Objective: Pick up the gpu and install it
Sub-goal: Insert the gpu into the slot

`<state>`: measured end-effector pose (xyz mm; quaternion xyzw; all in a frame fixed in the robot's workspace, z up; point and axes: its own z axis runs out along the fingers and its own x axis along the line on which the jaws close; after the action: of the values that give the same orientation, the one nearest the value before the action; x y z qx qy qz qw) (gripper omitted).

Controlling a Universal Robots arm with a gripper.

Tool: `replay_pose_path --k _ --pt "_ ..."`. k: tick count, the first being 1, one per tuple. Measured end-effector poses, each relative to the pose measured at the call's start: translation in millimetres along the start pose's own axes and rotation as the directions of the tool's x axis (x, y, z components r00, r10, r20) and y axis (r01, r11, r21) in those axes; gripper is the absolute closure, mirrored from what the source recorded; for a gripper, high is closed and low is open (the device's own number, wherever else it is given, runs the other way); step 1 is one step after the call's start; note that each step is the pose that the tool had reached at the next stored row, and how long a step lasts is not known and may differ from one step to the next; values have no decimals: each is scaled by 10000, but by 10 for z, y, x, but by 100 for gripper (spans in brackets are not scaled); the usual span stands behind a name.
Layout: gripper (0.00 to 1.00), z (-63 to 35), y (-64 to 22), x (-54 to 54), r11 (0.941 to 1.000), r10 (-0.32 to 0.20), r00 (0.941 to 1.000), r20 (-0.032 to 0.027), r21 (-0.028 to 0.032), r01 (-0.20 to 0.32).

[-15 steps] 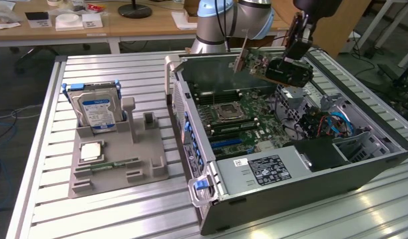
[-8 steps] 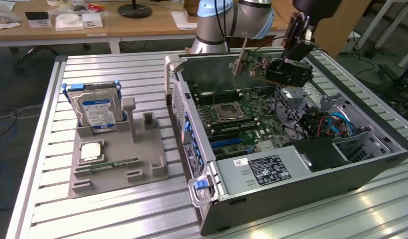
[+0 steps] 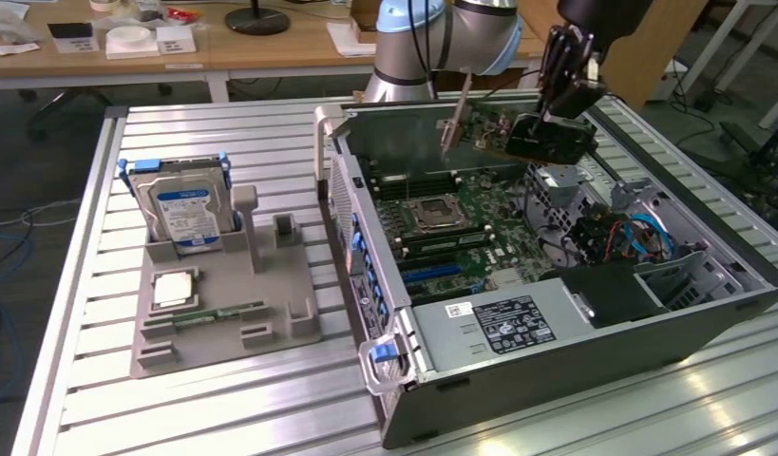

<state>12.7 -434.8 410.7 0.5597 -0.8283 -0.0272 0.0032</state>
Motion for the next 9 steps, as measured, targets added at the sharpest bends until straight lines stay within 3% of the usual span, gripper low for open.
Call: replay_pose_path --k 5,9 --pt "73 14 -1 0 9978 -658 9978 -31 -16 658" --pt "73 27 -1 1 9923 -1234 9923 -57 -29 1234"
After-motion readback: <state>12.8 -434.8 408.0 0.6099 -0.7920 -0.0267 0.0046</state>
